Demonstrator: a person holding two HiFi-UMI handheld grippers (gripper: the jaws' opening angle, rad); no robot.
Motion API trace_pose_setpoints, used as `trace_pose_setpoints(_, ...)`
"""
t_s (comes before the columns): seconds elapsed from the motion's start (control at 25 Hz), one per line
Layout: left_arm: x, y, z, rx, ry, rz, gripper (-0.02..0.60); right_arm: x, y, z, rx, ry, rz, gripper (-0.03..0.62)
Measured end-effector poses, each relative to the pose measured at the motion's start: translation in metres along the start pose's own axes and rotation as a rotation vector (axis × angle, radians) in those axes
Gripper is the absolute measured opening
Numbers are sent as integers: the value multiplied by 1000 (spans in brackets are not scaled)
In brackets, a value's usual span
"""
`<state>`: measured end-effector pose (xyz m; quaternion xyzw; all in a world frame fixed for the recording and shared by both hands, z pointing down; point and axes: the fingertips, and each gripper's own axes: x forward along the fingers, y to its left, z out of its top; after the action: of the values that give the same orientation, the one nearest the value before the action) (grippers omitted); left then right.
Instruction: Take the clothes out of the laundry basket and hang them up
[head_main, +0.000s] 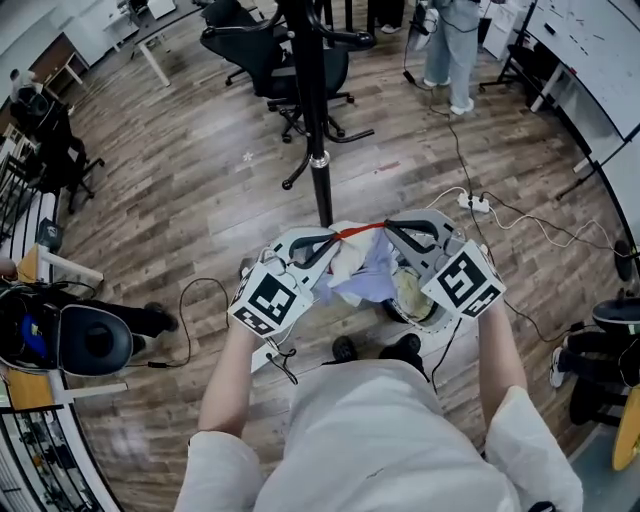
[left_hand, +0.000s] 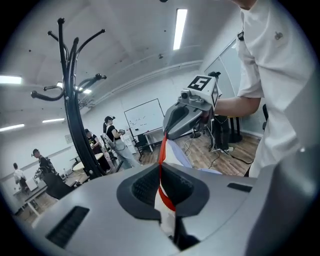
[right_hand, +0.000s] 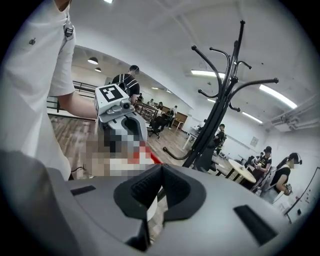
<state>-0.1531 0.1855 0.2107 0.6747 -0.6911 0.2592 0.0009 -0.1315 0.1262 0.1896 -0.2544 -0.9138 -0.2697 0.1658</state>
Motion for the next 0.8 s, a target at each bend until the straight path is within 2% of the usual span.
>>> trace_pose_setpoints(0.32,-26,31,52,145,10,70,25,6,-12,40,-99,-45,-34,5)
trace_pose_setpoints(0.44,-35,49,63,177,16,117,25,11,-19,57,-116,-77,-56,6)
trace_pose_setpoints(0.6,-48,69,78,173,1,160,25,15,-28,78,-153,-108,-77,6)
trace_pose_setpoints(0.8,-69,93,89,225,35,219,25,15,-42,104,-187,-146,-121,6)
